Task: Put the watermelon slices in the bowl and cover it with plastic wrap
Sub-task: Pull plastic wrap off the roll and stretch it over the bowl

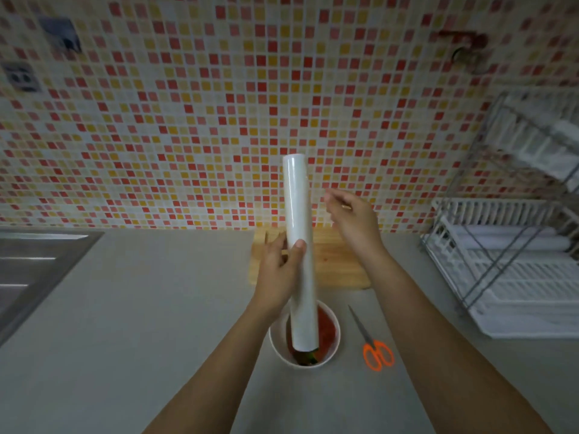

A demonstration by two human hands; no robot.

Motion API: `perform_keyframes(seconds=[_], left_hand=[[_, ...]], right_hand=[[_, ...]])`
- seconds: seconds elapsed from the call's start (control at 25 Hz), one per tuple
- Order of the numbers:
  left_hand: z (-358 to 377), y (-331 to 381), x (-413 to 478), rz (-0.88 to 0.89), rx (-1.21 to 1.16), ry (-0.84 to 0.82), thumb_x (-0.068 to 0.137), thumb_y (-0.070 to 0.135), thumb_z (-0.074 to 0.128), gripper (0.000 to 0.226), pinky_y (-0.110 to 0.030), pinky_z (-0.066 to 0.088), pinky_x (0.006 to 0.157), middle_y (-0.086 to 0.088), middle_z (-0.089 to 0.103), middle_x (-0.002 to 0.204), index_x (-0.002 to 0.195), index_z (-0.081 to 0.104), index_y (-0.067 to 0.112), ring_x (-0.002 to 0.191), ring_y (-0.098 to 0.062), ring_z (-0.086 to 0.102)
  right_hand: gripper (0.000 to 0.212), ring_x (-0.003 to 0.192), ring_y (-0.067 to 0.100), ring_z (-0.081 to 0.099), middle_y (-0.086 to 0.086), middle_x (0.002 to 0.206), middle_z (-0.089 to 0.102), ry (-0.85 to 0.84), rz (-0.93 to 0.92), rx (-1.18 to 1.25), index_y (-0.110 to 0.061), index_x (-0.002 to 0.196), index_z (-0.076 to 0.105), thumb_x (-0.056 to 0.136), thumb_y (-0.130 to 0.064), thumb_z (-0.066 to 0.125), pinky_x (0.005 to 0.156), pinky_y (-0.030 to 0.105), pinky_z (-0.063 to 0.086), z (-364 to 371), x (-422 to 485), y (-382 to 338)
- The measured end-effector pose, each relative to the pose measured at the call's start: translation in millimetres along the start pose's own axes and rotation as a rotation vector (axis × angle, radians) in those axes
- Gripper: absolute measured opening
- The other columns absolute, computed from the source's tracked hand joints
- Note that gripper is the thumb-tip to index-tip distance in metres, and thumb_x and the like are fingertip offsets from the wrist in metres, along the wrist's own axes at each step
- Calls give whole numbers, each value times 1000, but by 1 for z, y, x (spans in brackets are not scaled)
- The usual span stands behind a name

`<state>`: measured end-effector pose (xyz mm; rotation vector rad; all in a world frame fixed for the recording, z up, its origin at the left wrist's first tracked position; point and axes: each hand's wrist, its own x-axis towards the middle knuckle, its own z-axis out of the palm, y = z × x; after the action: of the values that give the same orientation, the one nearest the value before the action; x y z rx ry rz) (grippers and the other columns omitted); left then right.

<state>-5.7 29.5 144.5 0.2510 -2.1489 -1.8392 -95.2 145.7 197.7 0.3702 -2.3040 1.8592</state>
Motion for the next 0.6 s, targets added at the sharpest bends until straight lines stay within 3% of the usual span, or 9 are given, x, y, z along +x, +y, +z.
perform_keyframes(seconds=[0.04, 0.12, 0.24, 0.6], left_hand=[[5, 3, -2, 13, -1, 4, 94, 43, 50, 34, -37, 53, 88, -5, 58, 112, 121, 56, 23, 105, -21, 59], [12, 5, -5, 39, 36, 26, 93, 42, 50, 36, -43, 49, 93, -7, 54, 115, 123, 56, 24, 111, -25, 55], [18, 8, -13, 101, 118, 53, 95, 35, 50, 33, -31, 44, 91, -4, 48, 115, 126, 52, 25, 108, -16, 49], [21, 10, -22, 140, 220, 101, 95, 33, 51, 36, -9, 35, 77, -3, 44, 113, 129, 50, 22, 102, -13, 44]], right_hand=[[33, 88, 4, 62, -9, 104, 65, 21, -5, 11, -22, 116, 64, 86, -38, 59, 57, 8, 48, -2, 4, -8], [35, 87, 7, 65, -14, 97, 65, 82, -24, 37, -23, 112, 65, 83, -41, 64, 63, 12, 51, -6, 6, -20], [28, 83, 2, 66, -20, 88, 66, 161, -88, 96, -21, 102, 70, 79, -36, 70, 74, 22, 56, -8, 1, -26], [16, 73, 6, 67, -13, 73, 67, 226, -109, 21, -15, 87, 73, 82, -29, 67, 74, 29, 56, -8, -6, -28]])
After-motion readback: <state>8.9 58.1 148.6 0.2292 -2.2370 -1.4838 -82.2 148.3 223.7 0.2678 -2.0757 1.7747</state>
